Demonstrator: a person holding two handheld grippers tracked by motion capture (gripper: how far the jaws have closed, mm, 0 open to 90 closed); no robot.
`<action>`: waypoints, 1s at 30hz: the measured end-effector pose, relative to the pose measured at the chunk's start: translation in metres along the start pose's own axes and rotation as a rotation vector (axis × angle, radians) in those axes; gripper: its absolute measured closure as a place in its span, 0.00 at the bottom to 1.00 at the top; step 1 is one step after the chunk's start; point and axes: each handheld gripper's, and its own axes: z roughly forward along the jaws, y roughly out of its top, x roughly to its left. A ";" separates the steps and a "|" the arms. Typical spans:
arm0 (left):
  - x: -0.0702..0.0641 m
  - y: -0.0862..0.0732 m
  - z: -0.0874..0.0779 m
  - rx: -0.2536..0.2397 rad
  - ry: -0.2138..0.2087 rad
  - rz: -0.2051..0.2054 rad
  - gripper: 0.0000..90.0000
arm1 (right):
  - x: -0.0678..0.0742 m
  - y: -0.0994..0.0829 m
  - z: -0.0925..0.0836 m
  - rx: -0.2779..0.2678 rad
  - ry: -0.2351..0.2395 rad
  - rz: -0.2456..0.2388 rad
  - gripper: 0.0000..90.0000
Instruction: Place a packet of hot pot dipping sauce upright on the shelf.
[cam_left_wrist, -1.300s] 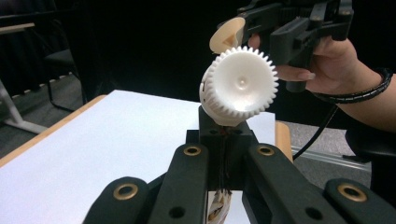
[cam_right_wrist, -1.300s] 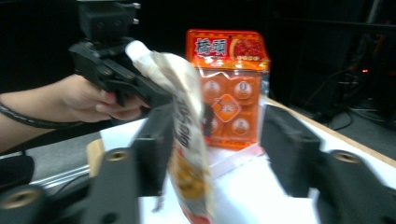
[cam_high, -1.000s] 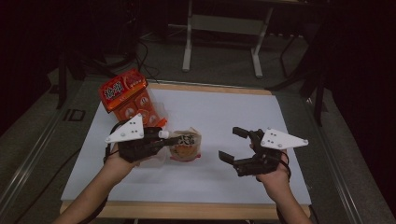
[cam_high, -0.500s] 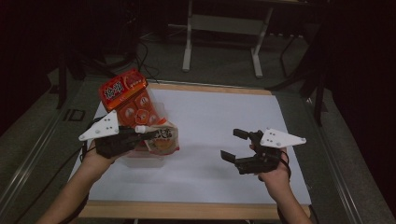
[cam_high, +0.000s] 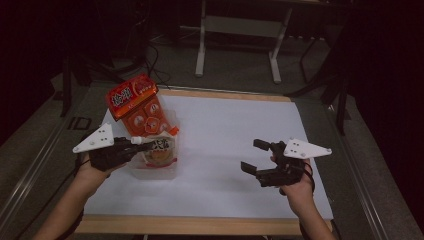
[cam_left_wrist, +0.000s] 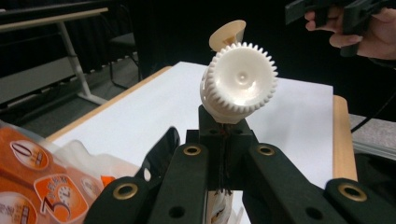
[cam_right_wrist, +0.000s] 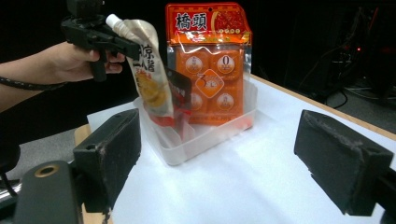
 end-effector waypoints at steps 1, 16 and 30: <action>0.000 -0.001 -0.001 0.003 0.006 -0.001 0.99 | -0.001 -0.001 -0.001 0.001 0.000 -0.001 0.16; 0.007 -0.029 -0.002 0.049 -0.010 -0.041 0.99 | -0.009 -0.014 -0.002 0.023 -0.021 0.013 0.16; 0.013 -0.060 0.001 0.076 -0.034 -0.074 0.99 | -0.014 -0.019 -0.002 0.037 -0.038 0.024 0.16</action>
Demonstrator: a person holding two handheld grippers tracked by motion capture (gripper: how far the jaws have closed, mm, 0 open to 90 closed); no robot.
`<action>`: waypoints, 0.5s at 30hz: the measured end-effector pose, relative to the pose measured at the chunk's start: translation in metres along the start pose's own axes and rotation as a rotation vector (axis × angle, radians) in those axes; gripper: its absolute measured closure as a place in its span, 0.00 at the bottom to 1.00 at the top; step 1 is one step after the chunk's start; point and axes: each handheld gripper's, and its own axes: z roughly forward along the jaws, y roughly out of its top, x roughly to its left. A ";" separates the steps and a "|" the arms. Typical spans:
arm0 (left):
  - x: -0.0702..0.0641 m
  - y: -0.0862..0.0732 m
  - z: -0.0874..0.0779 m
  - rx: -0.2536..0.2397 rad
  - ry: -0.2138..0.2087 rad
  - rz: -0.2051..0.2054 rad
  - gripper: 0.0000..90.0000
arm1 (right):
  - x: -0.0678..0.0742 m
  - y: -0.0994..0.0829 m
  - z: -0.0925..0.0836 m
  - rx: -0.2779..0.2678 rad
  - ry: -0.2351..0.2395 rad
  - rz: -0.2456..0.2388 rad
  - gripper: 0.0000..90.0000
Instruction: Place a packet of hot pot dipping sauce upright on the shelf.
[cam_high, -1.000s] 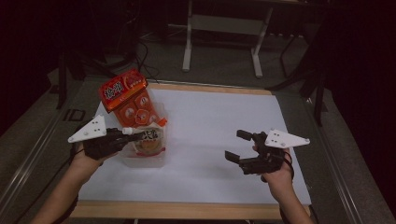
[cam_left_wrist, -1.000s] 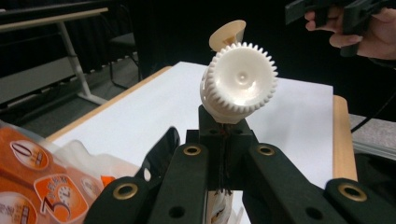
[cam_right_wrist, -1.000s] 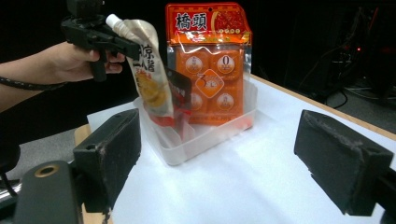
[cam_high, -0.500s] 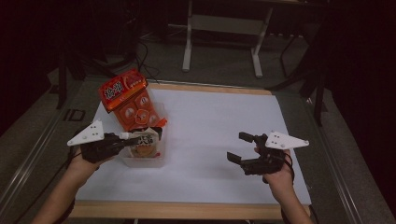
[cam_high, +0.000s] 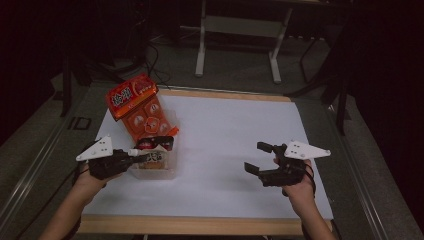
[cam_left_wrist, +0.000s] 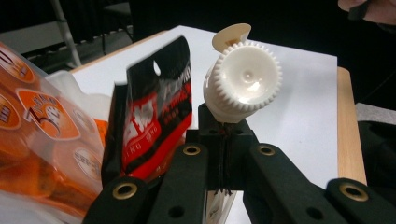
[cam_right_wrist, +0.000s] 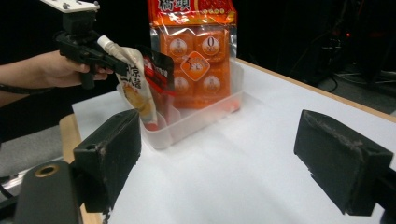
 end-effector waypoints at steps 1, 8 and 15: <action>0.000 0.000 0.000 0.000 0.000 0.000 0.99 | 0.000 0.000 0.000 0.000 0.000 0.000 0.16; 0.004 -0.014 0.001 0.000 0.004 -0.006 0.99 | -0.004 -0.002 -0.001 -0.001 -0.006 0.013 0.16; 0.006 -0.016 -0.002 0.010 -0.005 -0.008 0.98 | -0.005 -0.003 -0.001 0.001 -0.006 0.017 0.16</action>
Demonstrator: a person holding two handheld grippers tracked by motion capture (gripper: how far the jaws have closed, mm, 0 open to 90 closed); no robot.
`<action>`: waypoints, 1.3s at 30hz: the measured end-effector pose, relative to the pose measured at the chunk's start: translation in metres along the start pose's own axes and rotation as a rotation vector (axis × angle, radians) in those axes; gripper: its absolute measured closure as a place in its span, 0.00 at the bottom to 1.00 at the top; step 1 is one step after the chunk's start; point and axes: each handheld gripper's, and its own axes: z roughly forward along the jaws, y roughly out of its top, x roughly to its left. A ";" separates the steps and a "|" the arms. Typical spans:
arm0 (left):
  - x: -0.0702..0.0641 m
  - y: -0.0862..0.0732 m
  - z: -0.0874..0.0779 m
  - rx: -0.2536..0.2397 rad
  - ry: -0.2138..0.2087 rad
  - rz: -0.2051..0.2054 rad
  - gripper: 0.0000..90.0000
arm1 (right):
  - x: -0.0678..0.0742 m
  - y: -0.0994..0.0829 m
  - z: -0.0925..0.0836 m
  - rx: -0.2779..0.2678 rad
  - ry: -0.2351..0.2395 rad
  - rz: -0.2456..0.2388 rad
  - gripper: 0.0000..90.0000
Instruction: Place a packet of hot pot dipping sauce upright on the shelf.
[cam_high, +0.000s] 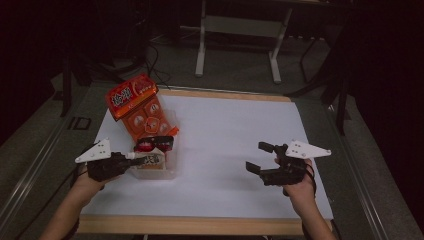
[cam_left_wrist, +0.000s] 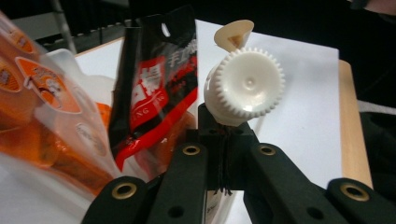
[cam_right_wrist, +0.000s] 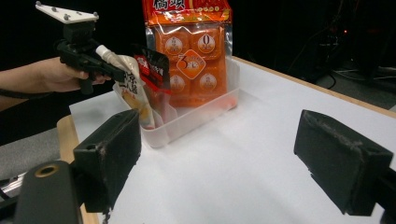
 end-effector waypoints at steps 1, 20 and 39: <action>-0.001 0.000 -0.001 0.005 0.007 0.011 0.98 | 0.000 0.000 0.000 0.001 0.001 0.001 0.16; -0.009 0.025 -0.019 -0.054 0.027 -0.034 0.32 | 0.001 -0.001 0.003 0.014 0.021 0.012 0.17; -0.040 0.057 -0.003 -0.110 0.096 -0.021 0.09 | 0.002 0.000 0.002 0.015 0.025 0.011 0.17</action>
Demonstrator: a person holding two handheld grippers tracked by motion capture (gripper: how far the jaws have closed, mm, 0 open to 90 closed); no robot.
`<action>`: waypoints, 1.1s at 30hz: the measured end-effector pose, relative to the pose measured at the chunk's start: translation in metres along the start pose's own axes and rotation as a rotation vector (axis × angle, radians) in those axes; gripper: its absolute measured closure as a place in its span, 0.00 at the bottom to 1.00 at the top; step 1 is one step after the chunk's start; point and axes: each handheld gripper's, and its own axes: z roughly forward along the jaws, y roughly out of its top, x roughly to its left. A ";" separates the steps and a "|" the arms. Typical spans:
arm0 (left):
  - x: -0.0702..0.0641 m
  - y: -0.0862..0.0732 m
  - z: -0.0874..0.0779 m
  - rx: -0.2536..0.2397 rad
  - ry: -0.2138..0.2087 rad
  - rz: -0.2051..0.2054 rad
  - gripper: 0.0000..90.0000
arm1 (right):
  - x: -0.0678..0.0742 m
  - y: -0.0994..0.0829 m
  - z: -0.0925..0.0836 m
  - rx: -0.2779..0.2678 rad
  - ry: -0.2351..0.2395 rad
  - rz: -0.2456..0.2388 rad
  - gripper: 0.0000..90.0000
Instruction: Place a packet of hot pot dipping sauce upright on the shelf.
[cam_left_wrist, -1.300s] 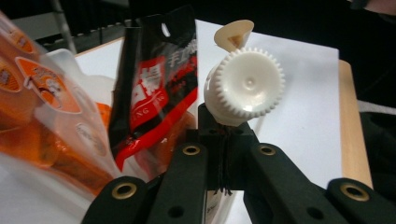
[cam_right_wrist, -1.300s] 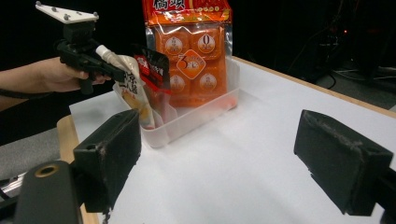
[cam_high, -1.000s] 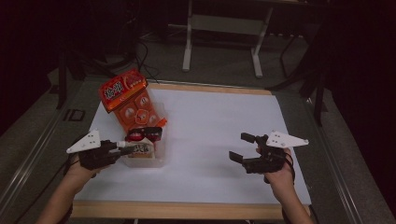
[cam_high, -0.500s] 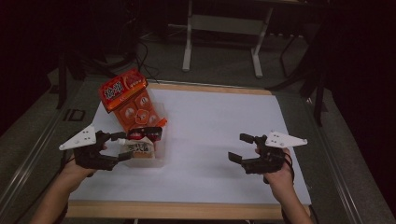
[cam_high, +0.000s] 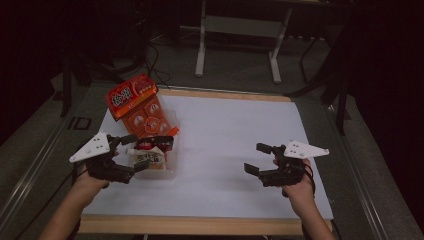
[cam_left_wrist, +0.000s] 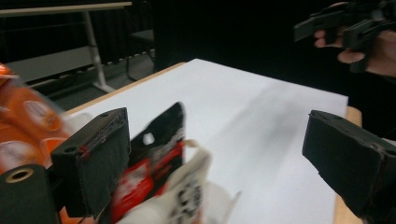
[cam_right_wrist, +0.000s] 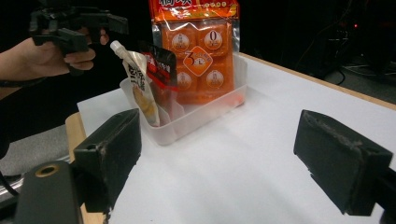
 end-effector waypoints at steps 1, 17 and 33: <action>0.000 0.000 0.000 0.000 0.000 0.000 0.09 | 0.000 0.000 0.000 0.000 0.000 0.000 0.17; -0.046 0.013 0.024 -0.016 -0.100 0.012 0.07 | 0.003 -0.004 0.000 0.005 0.015 0.003 0.17; -0.077 -0.001 0.044 0.005 -0.170 0.050 0.08 | 0.003 -0.015 0.001 0.031 0.012 0.012 0.17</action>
